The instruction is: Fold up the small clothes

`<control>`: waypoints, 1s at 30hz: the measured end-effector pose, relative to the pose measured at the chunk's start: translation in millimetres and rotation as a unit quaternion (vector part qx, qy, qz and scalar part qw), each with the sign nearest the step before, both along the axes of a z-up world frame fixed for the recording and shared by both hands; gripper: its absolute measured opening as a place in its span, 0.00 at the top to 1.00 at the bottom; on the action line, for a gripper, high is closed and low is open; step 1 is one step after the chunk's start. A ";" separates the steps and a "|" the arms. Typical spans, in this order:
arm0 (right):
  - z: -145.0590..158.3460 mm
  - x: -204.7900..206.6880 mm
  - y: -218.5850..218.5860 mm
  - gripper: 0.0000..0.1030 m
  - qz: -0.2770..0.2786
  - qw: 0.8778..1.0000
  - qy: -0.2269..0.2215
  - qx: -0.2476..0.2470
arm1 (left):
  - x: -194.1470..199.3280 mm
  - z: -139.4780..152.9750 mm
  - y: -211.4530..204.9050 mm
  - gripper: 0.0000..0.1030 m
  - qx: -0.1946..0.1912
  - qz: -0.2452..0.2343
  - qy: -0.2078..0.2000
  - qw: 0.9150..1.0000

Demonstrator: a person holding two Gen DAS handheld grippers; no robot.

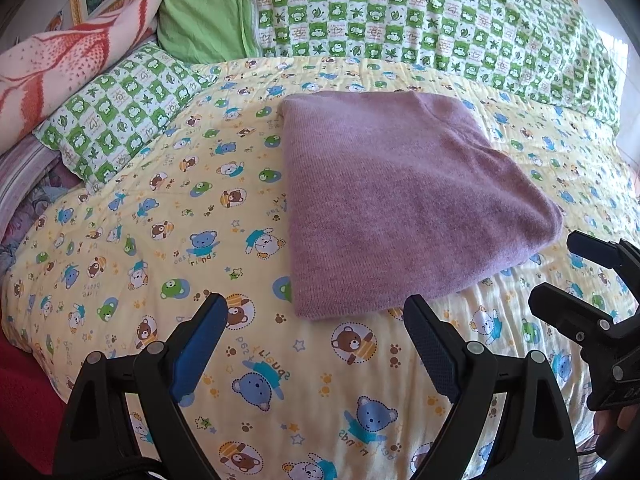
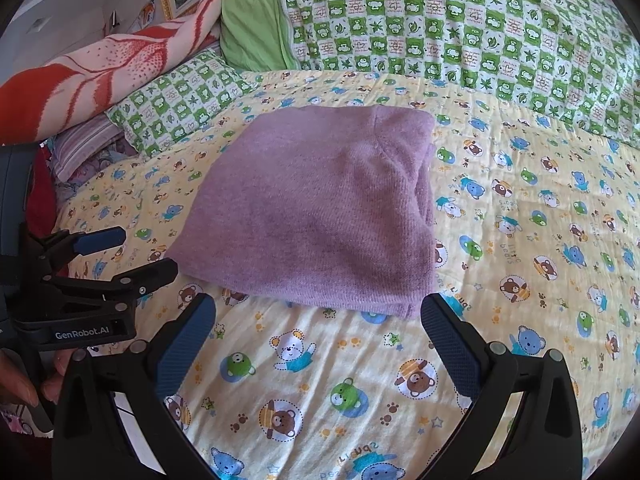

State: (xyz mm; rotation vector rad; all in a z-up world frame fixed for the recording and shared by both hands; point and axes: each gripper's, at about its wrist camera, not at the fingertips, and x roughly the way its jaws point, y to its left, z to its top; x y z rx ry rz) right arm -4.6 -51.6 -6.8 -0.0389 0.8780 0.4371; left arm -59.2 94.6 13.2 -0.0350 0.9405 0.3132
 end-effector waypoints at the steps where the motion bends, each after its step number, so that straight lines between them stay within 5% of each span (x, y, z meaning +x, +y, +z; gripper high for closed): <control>1: 0.0 0.0 0.0 0.01 0.000 1.000 0.000 0.000 | 0.2 0.1 0.3 0.12 0.000 0.000 0.000 1.000; 30: 3.2 0.1 -0.4 0.01 -0.004 1.000 -0.001 0.006 | 0.1 1.2 -0.2 0.12 -0.003 -0.005 0.004 1.000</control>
